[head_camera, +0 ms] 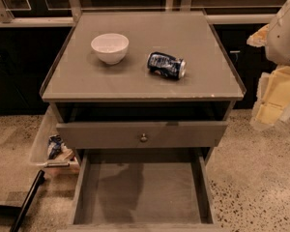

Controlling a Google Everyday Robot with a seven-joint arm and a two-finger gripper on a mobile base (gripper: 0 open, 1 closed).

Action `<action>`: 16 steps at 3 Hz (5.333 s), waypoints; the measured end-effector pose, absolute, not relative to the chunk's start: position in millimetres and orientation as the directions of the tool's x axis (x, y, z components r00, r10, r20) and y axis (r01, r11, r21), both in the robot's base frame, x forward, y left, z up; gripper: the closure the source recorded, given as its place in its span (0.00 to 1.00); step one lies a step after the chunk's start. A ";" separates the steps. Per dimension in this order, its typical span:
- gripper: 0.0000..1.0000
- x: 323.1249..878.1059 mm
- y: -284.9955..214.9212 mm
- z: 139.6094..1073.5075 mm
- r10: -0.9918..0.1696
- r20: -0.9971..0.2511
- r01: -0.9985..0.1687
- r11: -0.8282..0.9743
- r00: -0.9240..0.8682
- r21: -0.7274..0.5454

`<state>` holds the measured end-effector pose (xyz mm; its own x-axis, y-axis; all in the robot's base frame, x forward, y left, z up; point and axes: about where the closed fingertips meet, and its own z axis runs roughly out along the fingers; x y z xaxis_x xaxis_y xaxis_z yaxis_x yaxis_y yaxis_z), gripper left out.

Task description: Place pepsi can into middle drawer

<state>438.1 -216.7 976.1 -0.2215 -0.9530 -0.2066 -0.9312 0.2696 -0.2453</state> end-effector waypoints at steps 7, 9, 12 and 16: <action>0.00 581.0 -155.4 940.1 -0.873 -0.464 -0.929 0.288 -0.154 -0.234; 0.00 637.2 -142.3 913.4 -0.761 -0.633 -0.931 0.320 -0.144 -0.174; 0.00 667.4 -117.9 883.5 -0.718 -0.677 -0.932 0.336 -0.160 -0.136; 0.00 711.0 -76.9 832.8 -0.674 -0.705 -0.926 0.372 -0.222 -0.063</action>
Offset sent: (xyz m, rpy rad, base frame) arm 0.0360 0.0044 -0.0055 0.0300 -0.0284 0.0280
